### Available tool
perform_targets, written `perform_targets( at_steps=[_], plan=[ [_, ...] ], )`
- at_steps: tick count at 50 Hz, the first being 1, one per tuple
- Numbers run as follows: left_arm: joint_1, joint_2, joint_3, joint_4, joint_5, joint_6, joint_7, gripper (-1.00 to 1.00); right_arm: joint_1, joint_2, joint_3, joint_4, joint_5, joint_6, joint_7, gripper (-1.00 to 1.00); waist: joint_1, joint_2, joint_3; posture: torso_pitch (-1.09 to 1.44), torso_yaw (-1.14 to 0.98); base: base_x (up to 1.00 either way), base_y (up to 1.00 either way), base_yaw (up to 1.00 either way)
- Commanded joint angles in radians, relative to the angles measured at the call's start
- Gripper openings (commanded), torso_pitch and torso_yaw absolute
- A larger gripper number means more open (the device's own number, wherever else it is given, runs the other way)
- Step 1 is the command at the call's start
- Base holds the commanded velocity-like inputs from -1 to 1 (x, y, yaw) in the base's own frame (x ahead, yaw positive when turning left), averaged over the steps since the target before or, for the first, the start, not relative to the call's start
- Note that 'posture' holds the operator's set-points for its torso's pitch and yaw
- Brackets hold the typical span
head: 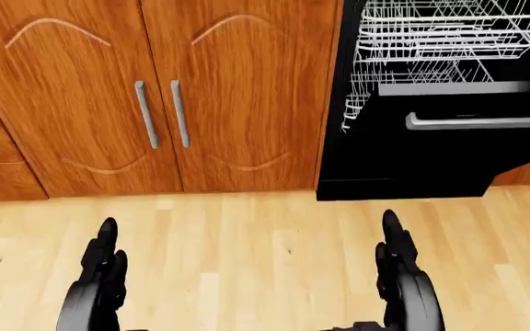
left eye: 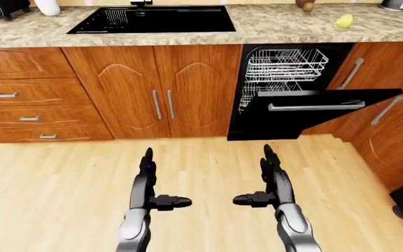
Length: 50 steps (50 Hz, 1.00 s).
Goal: Close the dishwasher door
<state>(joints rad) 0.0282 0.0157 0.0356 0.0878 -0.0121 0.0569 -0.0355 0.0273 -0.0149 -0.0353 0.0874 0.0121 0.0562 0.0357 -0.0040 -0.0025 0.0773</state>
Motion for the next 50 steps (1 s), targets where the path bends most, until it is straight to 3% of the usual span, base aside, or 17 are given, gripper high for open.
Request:
perform_targets(
  at_steps=[1, 2, 3, 5, 7, 8, 13, 14, 21, 22, 24, 41, 45, 48, 50],
  plan=[
    [0.001, 0.001, -0.015, -0.169, 0.011, -0.028, -0.001, 1.0, 0.004, -0.005, 0.011, -0.169, -0.031, -0.012, -0.018, 1.0, -0.002, -0.008, -0.001, 0.0, 0.0, 0.0, 0.0, 0.0],
    [0.009, -0.001, -0.02, -0.181, 0.018, -0.028, -0.003, 1.0, 0.01, -0.004, 0.011, -0.176, -0.038, -0.014, -0.02, 1.0, 0.002, -0.008, -0.039, 0.0, 0.0, 0.0, 0.0, 0.0],
    [0.016, -0.002, -0.025, -0.193, 0.024, -0.027, -0.005, 1.0, 0.01, -0.003, 0.008, -0.17, -0.04, -0.02, -0.021, 1.0, 0.007, -0.001, -0.062, 0.0, 0.0, 0.0, 0.0, 0.0],
    [0.022, -0.005, -0.029, -0.193, 0.031, -0.04, -0.007, 1.0, 0.014, -0.003, 0.005, -0.169, -0.051, -0.03, -0.03, 1.0, 0.006, -0.008, -0.02, 0.0, 0.0, 0.0, 0.0, 0.0],
    [0.027, -0.006, -0.033, -0.203, 0.036, -0.039, -0.007, 1.0, 0.027, -0.002, 0.003, -0.188, -0.051, -0.026, -0.028, 1.0, 0.008, -0.009, -0.068, 0.0, 0.0, 0.0, 0.0, 0.0],
    [0.028, -0.006, -0.033, -0.203, 0.037, -0.04, -0.008, 1.0, 0.032, -0.001, 0.003, -0.198, -0.052, -0.022, -0.028, 1.0, 0.009, -0.009, -0.073, 0.0, 0.0, 0.0, 0.0, 0.0],
    [0.04, -0.008, -0.039, -0.216, 0.045, -0.043, -0.01, 1.0, 0.056, 0.006, 0.003, -0.223, -0.028, -0.079, -0.013, 1.0, 0.009, -0.007, -0.077, 0.0, 0.0, 0.0, 0.0, 0.0],
    [0.041, -0.009, -0.04, -0.218, 0.045, -0.042, -0.01, 1.0, 0.05, 0.006, 0.008, -0.226, -0.064, -0.028, -0.042, 1.0, 0.008, -0.006, -0.077, 0.0, 0.0, 0.0, 0.0, 0.0],
    [0.041, -0.01, -0.043, -0.214, 0.048, -0.046, -0.01, 1.0, 0.056, 0.008, 0.016, -0.251, -0.066, -0.009, -0.042, 1.0, 0.009, -0.006, -0.085, 0.0, 0.0, 0.0, 0.0, 0.0],
    [0.042, -0.01, -0.043, -0.215, 0.048, -0.046, -0.01, 1.0, 0.055, 0.008, 0.014, -0.246, -0.065, -0.011, -0.043, 1.0, 0.006, -0.001, -0.102, 0.0, 0.0, 0.0, 0.0, -0.09],
    [0.043, -0.01, -0.043, -0.215, 0.048, -0.046, -0.01, 1.0, 0.053, 0.008, 0.013, -0.235, -0.059, -0.018, -0.04, 1.0, 0.003, 0.003, -0.081, 0.0, 0.0, 0.0, 0.0, -0.16],
    [0.049, -0.012, -0.052, -0.212, 0.058, -0.052, -0.006, 1.0, 0.056, 0.009, 0.019, -0.264, -0.053, 0.006, -0.036, 1.0, -0.022, 0.028, -0.051, 0.0, 0.0, 0.0, 0.0, -0.35],
    [0.048, -0.012, -0.053, -0.21, 0.059, -0.054, -0.006, 1.0, 0.061, 0.01, 0.018, -0.265, -0.048, 0.002, -0.035, 1.0, -0.013, 0.013, -0.052, 0.0, 0.0, 0.0, 0.0, -0.31],
    [0.051, -0.013, -0.054, -0.209, 0.059, -0.056, -0.006, 1.0, 0.066, 0.01, 0.017, -0.263, -0.045, -0.005, -0.035, 1.0, -0.01, -0.013, -0.051, 0.0, 0.0, 0.0, 0.0, -0.33],
    [0.052, -0.013, -0.054, -0.213, 0.059, -0.054, -0.006, 1.0, 0.067, 0.011, 0.018, -0.265, -0.044, -0.005, -0.035, 1.0, -0.011, -0.016, -0.056, 0.0, 0.0, 0.0, 0.0, -0.41]
  ],
)
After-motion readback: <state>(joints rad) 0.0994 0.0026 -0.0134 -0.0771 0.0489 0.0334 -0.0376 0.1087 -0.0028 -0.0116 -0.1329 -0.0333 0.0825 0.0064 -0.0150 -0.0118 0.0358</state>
